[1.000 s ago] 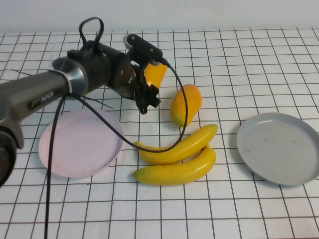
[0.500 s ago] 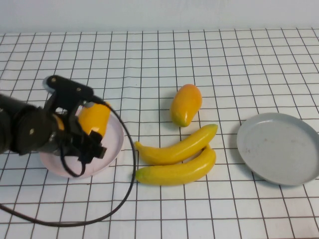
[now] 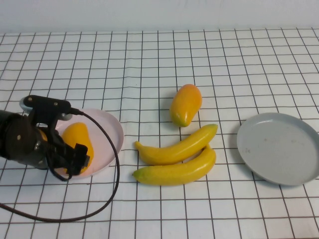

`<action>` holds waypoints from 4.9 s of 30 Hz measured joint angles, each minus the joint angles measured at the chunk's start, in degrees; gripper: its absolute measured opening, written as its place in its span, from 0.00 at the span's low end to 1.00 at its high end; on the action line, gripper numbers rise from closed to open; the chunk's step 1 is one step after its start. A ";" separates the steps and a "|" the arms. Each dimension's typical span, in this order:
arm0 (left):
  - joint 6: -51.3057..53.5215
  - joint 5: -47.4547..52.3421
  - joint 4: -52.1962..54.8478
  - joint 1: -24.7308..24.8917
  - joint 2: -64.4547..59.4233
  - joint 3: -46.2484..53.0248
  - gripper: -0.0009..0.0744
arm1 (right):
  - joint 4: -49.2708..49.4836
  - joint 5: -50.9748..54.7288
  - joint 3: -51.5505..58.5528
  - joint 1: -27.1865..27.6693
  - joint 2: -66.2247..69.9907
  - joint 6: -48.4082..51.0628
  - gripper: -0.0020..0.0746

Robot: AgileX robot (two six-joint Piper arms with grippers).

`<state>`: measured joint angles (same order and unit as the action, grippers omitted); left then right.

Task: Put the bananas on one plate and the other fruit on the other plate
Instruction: Put one type of fruit in the left plate, then put another type of fruit in the right plate

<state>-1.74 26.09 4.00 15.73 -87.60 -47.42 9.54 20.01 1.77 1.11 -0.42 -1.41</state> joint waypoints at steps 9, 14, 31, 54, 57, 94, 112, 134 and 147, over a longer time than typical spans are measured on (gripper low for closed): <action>5.09 15.22 -1.18 6.16 -0.89 -20.26 0.88 | 0.00 0.00 0.00 0.00 0.00 0.00 0.01; 5.83 19.78 -0.17 12.68 -7.65 -38.10 0.88 | 0.00 0.00 0.00 0.00 0.00 0.00 0.01; 7.04 35.02 -3.38 18.99 -47.89 -82.39 0.88 | 0.00 0.00 0.00 0.00 0.00 0.00 0.01; 6.21 35.24 -4.79 18.99 -53.16 -84.79 0.76 | 0.00 0.00 0.00 0.00 0.00 0.00 0.01; 6.21 39.73 -0.57 18.99 -52.44 -86.67 0.76 | 0.00 0.00 0.00 0.00 0.00 0.00 0.01; -12.46 31.93 16.14 13.80 -23.80 -37.54 0.76 | 0.00 0.00 0.00 0.00 0.00 0.00 0.01; -12.77 31.71 14.19 13.80 -23.70 -37.54 0.78 | 0.00 0.00 0.00 0.00 0.00 0.00 0.01; -13.57 32.73 17.01 21.78 1.36 -35.18 0.77 | 0.00 0.00 0.00 0.00 0.00 0.00 0.01; -47.96 27.50 31.22 31.97 42.86 -3.66 0.02 | 0.00 0.00 0.00 0.00 0.00 0.00 0.01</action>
<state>-49.70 53.59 35.23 47.71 -44.74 -51.08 9.54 20.01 1.77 1.11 -0.42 -1.41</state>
